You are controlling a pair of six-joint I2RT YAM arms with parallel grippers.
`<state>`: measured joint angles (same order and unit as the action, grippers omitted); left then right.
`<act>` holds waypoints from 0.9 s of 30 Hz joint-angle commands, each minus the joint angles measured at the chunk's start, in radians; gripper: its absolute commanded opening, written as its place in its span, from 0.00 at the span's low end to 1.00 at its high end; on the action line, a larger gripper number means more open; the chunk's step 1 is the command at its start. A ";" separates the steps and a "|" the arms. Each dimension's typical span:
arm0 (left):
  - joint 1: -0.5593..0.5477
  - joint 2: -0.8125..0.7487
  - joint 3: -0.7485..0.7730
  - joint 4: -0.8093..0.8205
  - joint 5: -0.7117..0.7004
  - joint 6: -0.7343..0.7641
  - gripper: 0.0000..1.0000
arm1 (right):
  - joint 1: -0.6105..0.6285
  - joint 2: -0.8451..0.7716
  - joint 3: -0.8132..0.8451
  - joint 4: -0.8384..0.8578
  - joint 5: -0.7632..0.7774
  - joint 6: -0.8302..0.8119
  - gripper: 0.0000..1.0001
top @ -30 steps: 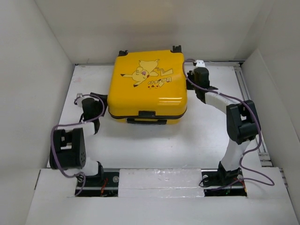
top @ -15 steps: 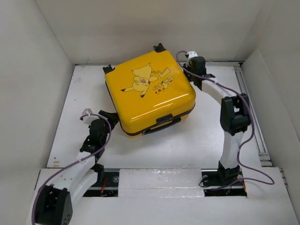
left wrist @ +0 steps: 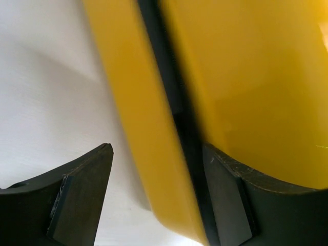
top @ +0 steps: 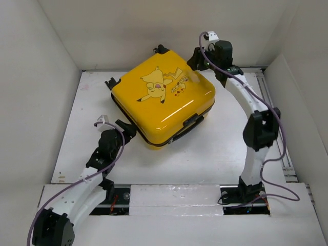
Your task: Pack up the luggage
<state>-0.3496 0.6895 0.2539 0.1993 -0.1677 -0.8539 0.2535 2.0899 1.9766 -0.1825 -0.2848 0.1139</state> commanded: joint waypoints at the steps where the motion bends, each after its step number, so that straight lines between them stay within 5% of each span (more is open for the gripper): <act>1: -0.048 -0.025 0.137 0.155 0.163 0.030 0.68 | 0.050 -0.249 -0.137 0.127 -0.140 0.049 0.57; 7: -0.048 -0.016 0.146 0.264 0.177 -0.010 0.69 | 0.091 -0.736 -0.694 0.350 -0.131 0.049 0.51; 10: -0.057 -0.016 0.146 0.285 0.153 -0.022 0.69 | 0.167 -0.951 -0.946 0.453 -0.067 0.064 0.32; 12: -0.057 -0.035 0.156 0.285 0.123 -0.022 0.69 | 0.262 -1.074 -1.180 0.514 0.001 0.093 0.04; 13: -0.057 -0.035 0.168 0.260 0.082 -0.010 0.69 | 0.297 -1.109 -1.247 0.549 0.030 0.093 0.00; 17: -0.057 -0.010 0.220 0.227 0.030 0.016 0.72 | 0.460 -1.234 -1.475 0.546 0.145 0.104 0.03; 23: -0.026 0.061 0.249 0.207 -0.004 0.016 0.73 | 0.532 -1.129 -1.558 0.586 0.194 0.122 0.41; 27: -0.026 0.025 0.216 0.190 0.033 0.016 0.73 | 0.532 -1.004 -1.549 0.684 0.253 0.089 0.48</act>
<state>-0.3817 0.7506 0.4675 0.3771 -0.1429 -0.8528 0.7799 1.0306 0.3901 0.3557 -0.1036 0.2199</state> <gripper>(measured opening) 0.728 0.476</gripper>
